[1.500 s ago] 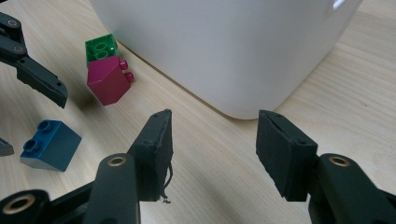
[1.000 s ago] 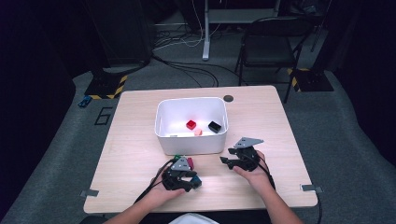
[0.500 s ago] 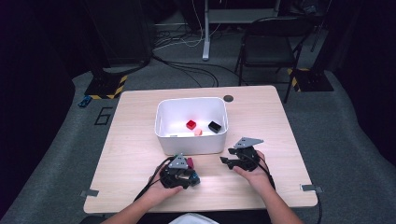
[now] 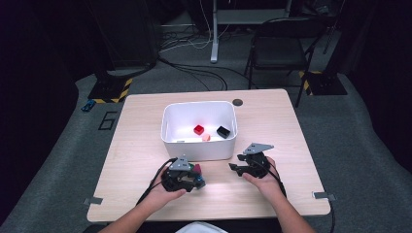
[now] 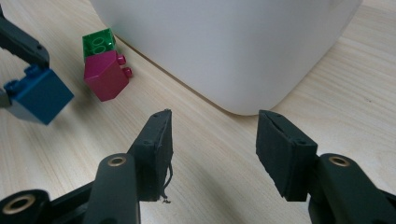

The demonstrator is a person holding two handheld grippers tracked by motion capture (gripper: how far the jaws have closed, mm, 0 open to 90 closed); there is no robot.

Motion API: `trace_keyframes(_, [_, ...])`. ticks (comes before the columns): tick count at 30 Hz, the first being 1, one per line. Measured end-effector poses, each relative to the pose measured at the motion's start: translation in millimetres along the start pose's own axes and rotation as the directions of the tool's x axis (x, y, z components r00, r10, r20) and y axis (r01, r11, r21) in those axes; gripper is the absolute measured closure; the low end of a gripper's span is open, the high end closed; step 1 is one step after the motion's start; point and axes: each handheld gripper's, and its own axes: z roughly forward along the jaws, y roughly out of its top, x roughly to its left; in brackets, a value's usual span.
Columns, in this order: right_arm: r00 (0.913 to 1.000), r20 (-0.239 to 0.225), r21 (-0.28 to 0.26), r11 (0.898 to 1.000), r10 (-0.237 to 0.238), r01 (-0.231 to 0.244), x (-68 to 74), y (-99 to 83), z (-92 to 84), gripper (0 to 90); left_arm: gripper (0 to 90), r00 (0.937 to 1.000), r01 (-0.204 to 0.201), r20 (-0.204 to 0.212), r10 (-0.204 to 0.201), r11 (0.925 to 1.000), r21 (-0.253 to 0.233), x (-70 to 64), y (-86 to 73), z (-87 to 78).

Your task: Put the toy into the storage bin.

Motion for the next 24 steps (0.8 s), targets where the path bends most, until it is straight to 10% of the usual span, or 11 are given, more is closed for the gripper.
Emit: trace_keyframes(24, [1.0000, 0.000, 0.007, 1.000, -0.005, 0.005, -0.7, -0.7, 1.7, 45.7, 58.8, 0.9998, 0.019, -0.002, -0.019, 0.9985, -0.052, 20.5, 34.6, -53.9])
